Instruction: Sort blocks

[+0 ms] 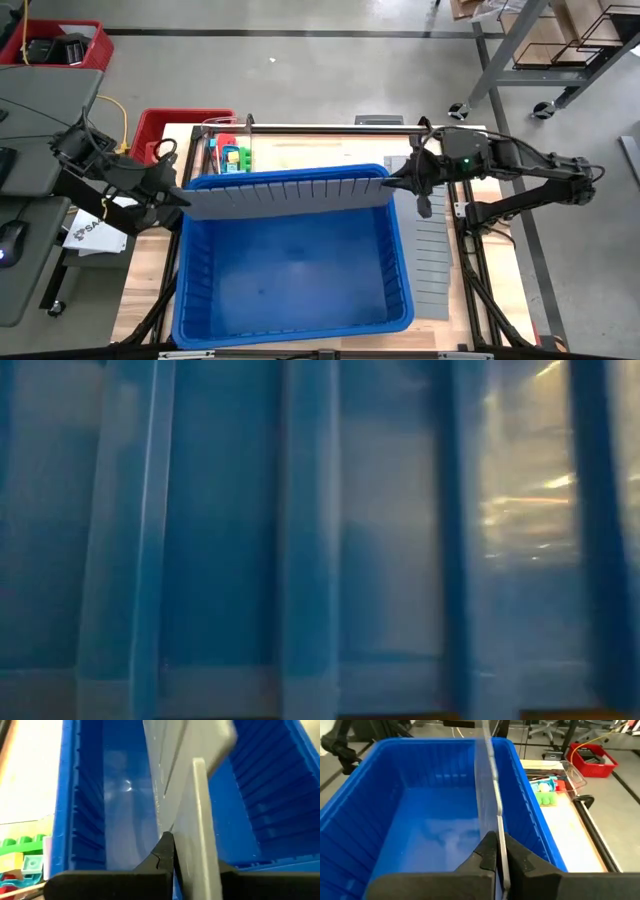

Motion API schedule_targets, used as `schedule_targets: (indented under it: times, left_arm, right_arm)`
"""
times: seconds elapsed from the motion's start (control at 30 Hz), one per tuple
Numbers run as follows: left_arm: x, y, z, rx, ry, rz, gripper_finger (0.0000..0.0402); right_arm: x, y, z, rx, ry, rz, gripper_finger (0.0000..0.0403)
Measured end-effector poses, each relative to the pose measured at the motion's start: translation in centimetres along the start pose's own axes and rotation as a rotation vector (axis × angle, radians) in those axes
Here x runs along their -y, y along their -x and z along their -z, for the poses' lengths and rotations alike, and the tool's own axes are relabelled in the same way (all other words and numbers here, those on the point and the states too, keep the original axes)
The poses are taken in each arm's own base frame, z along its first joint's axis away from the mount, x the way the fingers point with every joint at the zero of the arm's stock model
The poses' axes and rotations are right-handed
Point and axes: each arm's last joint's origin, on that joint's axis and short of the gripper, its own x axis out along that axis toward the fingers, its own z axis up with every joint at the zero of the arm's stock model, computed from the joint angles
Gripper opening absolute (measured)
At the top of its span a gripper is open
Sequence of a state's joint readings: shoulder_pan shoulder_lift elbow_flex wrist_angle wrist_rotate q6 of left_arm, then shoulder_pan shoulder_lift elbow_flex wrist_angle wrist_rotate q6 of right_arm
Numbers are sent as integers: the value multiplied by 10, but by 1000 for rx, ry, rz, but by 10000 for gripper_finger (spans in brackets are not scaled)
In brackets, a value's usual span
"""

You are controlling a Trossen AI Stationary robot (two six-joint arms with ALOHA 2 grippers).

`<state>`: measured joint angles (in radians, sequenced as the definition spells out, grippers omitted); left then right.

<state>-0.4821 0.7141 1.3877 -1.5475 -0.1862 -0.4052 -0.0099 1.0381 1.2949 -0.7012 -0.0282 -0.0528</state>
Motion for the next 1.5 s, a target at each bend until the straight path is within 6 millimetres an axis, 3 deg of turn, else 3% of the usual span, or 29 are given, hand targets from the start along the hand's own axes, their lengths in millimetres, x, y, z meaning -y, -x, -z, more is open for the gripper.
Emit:
schedule_targets:
  times: [0.53, 0.97, 1.13, 1.5]
  left_arm:
    - [0, 3, 0, 31, -95, 13, 4]
    - [-6, 22, -3, 101, -175, -68, 5]
    - [-8, 18, -2, 93, -222, -135, 5]
    - [-3, 2, -1, 43, -206, -93, 5]
  right_arm:
    - [1, 6, -7, 90, 78, -40, 0]
    - [9, 7, -4, 69, 61, -76, 0]
    - [13, 7, -3, 63, 51, -69, 0]
    - [13, 7, -3, 61, 48, -75, 0]
